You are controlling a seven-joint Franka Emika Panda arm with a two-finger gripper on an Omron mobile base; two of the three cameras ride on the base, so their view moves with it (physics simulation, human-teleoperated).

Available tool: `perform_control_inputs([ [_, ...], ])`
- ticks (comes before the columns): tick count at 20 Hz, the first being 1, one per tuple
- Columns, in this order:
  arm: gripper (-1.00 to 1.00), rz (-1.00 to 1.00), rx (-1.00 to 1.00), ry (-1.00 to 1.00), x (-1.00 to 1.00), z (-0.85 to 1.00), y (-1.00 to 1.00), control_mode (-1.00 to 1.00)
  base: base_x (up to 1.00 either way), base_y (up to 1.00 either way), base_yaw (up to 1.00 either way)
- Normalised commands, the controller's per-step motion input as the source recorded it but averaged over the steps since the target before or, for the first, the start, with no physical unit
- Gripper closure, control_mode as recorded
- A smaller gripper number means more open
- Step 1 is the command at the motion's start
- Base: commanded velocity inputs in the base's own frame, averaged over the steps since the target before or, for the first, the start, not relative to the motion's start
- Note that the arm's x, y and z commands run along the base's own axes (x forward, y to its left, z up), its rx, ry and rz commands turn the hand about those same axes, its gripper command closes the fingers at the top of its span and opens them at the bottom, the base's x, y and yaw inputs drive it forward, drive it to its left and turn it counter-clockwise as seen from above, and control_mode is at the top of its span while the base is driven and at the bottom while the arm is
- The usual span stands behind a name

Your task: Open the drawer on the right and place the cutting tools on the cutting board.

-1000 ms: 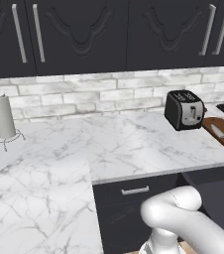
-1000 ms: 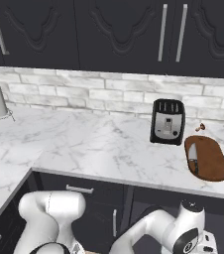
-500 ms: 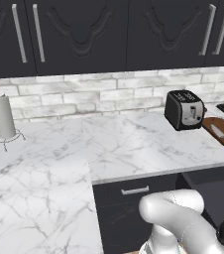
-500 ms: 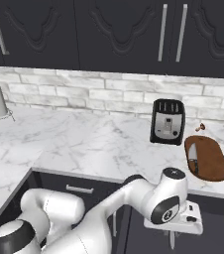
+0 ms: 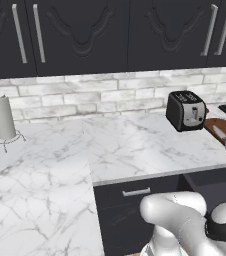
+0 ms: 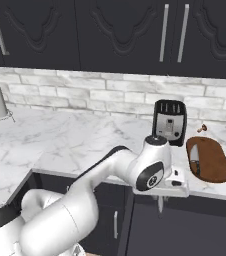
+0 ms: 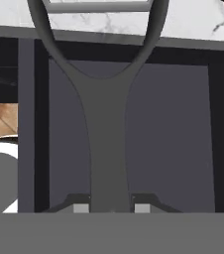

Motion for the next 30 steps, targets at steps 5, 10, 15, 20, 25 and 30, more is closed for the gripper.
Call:
perform_control_inputs([
  [5,1.0,0.0,0.0,0.0,1.0,0.35,0.09,-1.0,0.0,0.0,0.0],
  [10,1.0,0.0,0.0,0.02,1.0,0.11,-0.05,-1.0,0.0,0.0,0.0],
  [15,1.0,0.0,0.0,0.01,1.0,0.0,-0.25,-1.0,0.0,0.0,0.0],
  [20,1.0,0.0,0.0,0.0,0.96,0.0,-0.4,-1.0,0.0,0.0,0.0],
  [25,1.0,0.0,0.0,0.0,0.8,0.0,-0.59,-1.0,0.0,0.0,0.0],
  [30,1.0,0.0,0.0,0.0,0.62,0.0,-0.7,-1.0,0.0,0.0,0.0],
])
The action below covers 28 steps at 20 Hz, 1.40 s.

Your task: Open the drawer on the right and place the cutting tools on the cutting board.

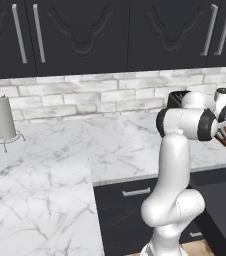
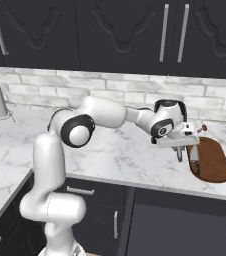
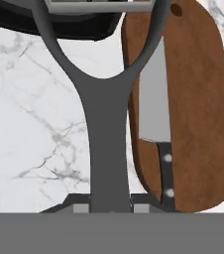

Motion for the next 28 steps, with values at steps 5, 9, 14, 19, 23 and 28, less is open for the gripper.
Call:
perform_control_inputs([
  [5,1.0,0.0,0.0,0.0,0.22,0.0,-0.63,-1.0,0.0,0.0,0.0],
  [9,1.0,0.0,0.0,0.0,0.0,-0.02,-0.38,-1.0,0.0,0.0,0.0],
  [14,1.0,0.0,0.0,0.0,0.01,-0.19,-0.05,-1.0,0.0,0.0,0.0],
  [19,1.0,0.0,0.0,0.0,0.0,-0.47,0.03,-1.0,0.0,0.0,0.0],
  [23,1.0,0.0,-0.01,0.0,0.01,-0.51,0.0,-1.0,0.0,0.0,0.0],
  [28,1.0,0.0,-0.02,-0.03,0.04,-0.29,0.0,-1.0,0.0,0.0,0.0],
])
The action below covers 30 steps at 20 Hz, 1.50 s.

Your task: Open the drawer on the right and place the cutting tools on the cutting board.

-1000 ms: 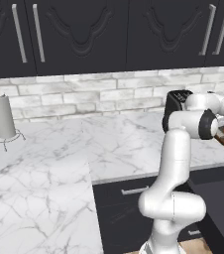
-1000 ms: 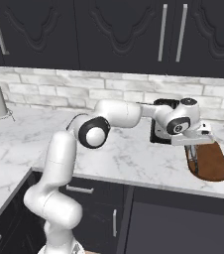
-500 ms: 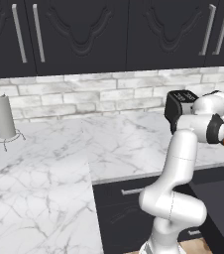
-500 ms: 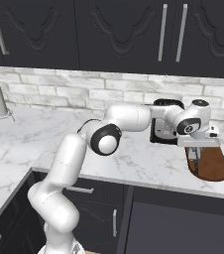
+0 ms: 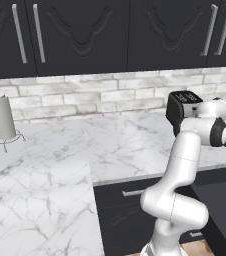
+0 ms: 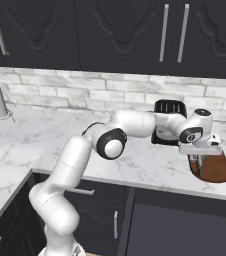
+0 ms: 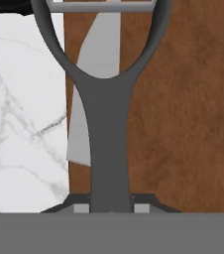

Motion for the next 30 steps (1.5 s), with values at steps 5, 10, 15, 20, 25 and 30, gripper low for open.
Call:
perform_control_inputs([
  [5,1.0,0.0,-0.01,-0.01,0.22,-0.23,0.0,-1.0,0.0,0.0,0.0],
  [10,1.0,0.0,0.0,0.0,0.34,-0.23,0.0,-1.0,0.0,0.0,0.0],
  [15,-1.0,0.0,0.0,0.0,0.13,-0.05,0.0,-1.0,0.0,0.0,0.0],
  [20,-1.0,0.0,0.0,0.0,0.0,0.04,0.0,-1.0,0.0,0.0,0.0],
  [25,-1.0,-0.01,0.0,-0.01,0.0,0.22,-0.06,-1.0,0.0,0.0,0.0],
  [30,-1.0,-0.01,0.0,-0.03,0.0,0.61,-0.01,-1.0,0.0,0.0,0.0],
])
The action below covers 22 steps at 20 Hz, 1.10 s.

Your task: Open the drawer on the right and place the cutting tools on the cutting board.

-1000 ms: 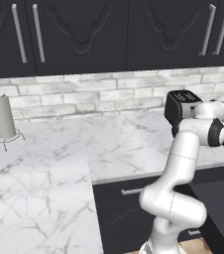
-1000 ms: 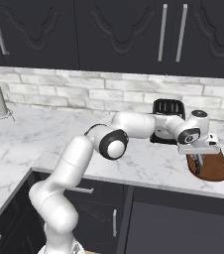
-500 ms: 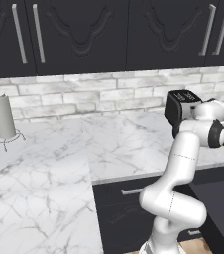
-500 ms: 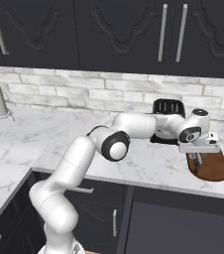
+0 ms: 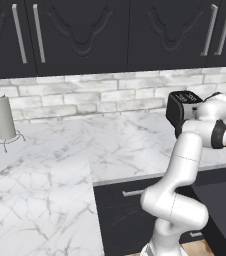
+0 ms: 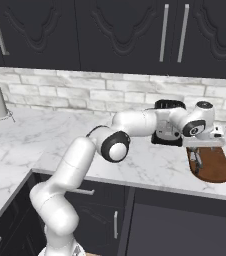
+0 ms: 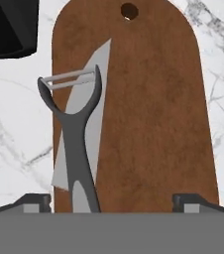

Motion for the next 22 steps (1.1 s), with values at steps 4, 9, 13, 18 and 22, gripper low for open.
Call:
perform_control_inputs([
  [4,-1.0,-0.01,0.0,-0.05,-0.13,0.85,0.02,-1.0,0.0,0.0,0.0],
  [9,-1.0,-0.02,0.0,-0.04,-0.56,0.59,0.26,-1.0,0.0,0.0,0.0],
  [13,-1.0,-0.04,0.0,-0.01,-0.85,0.26,0.38,-1.0,0.0,0.0,0.0],
  [18,-1.0,-0.05,0.0,0.0,-0.99,0.07,0.64,-1.0,0.0,0.0,0.0],
  [22,-1.0,-0.04,-0.04,-0.01,-1.0,0.02,0.94,-1.0,0.0,0.0,0.0],
])
